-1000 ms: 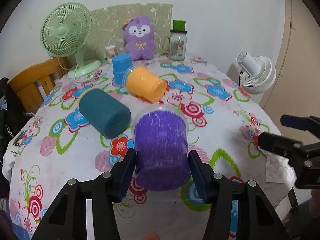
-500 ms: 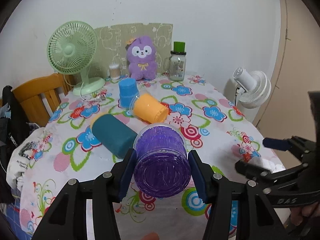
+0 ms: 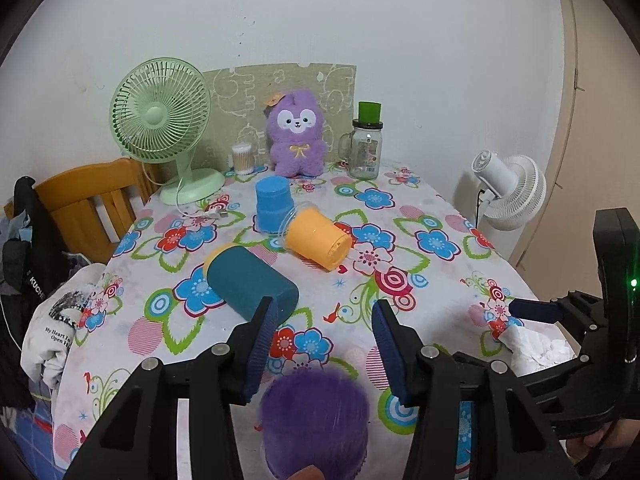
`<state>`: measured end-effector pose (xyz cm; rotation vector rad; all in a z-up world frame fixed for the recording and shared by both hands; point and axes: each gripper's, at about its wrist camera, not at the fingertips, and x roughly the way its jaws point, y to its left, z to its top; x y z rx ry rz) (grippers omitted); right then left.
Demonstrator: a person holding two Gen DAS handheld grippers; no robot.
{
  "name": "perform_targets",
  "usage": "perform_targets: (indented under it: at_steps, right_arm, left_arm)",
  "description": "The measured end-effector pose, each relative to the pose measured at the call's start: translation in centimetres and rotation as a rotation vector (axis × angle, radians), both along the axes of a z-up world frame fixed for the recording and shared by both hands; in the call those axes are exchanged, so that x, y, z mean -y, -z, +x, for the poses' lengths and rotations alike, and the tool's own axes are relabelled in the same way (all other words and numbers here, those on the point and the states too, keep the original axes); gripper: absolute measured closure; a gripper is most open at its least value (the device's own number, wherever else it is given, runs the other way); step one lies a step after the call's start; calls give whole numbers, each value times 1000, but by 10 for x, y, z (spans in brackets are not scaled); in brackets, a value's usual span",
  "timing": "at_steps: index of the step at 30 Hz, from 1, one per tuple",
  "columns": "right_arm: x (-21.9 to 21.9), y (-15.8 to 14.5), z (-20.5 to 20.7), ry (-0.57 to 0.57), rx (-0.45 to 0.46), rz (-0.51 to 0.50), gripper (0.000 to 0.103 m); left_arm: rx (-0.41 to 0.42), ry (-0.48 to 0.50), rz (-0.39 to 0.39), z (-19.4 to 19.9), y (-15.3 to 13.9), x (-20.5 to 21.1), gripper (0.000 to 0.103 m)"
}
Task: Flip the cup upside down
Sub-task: 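Rotate the purple cup rim-down with the left gripper and lower it onto the table, then open the left gripper and pull it back from the cup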
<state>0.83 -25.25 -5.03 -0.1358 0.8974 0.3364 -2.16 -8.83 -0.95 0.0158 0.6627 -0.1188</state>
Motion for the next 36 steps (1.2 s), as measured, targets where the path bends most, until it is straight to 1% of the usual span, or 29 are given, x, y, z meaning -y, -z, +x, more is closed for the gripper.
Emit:
perform_targets:
  at_steps: [9,26,28,30,33,36]
  right_arm:
    - [-10,6,0,-22,-14,-20,9]
    - [-19,0,-3,-35,2,-25,9]
    - [-20,-2,-3,-37,5,-24,9]
    - [-22,-4,-4,-37,11,-27,9]
    - [-23,-8,-5,-35,23,-27,9]
    - [-25,-12,-7,-31,38,-27,9]
  left_arm:
    - [-11,3,-2,1,4,-2,52]
    - [-3,-12,-9,-2,2,-10,52]
    - [1,-16,-10,-3,1,-12,47]
    - [11,-28,-9,-4,-2,-14,27]
    - [40,-52,-16,-9,-7,-19,15]
    - [58,-68,-16,-12,-12,-23,6]
